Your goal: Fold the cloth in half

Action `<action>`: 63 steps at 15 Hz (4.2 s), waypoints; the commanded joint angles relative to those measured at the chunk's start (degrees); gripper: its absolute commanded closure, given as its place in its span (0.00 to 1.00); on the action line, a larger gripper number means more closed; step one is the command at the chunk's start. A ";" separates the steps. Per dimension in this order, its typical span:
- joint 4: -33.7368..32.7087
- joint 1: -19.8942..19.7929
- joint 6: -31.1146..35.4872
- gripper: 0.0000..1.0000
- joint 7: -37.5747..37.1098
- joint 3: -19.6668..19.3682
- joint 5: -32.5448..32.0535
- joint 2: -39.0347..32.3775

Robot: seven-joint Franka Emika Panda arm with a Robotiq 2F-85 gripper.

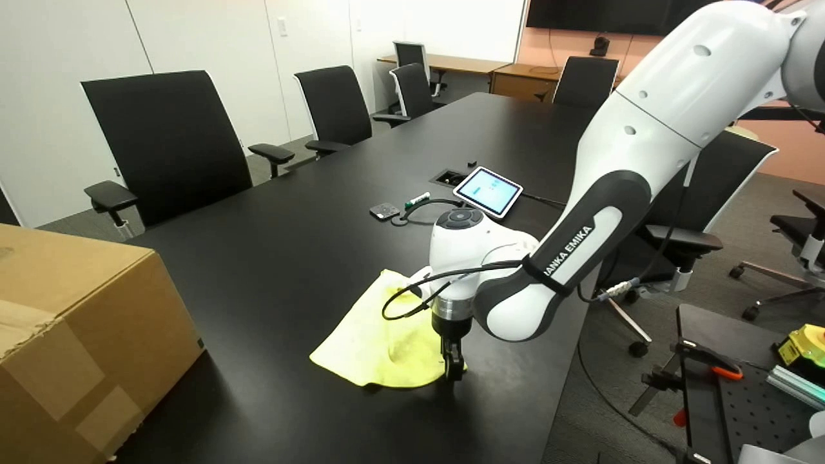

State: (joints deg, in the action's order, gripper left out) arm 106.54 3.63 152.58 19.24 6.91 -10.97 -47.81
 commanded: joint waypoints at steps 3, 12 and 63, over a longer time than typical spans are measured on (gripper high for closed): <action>1.19 0.59 -3.13 0.88 -0.50 -0.39 -0.77 1.72; 3.12 4.11 -4.02 0.91 -2.28 -2.32 -4.28 7.30; -12.40 0.37 -13.59 0.00 -23.29 -7.85 5.92 8.24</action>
State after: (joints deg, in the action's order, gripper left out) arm 83.06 6.64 136.35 -4.37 -2.81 -8.02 -47.81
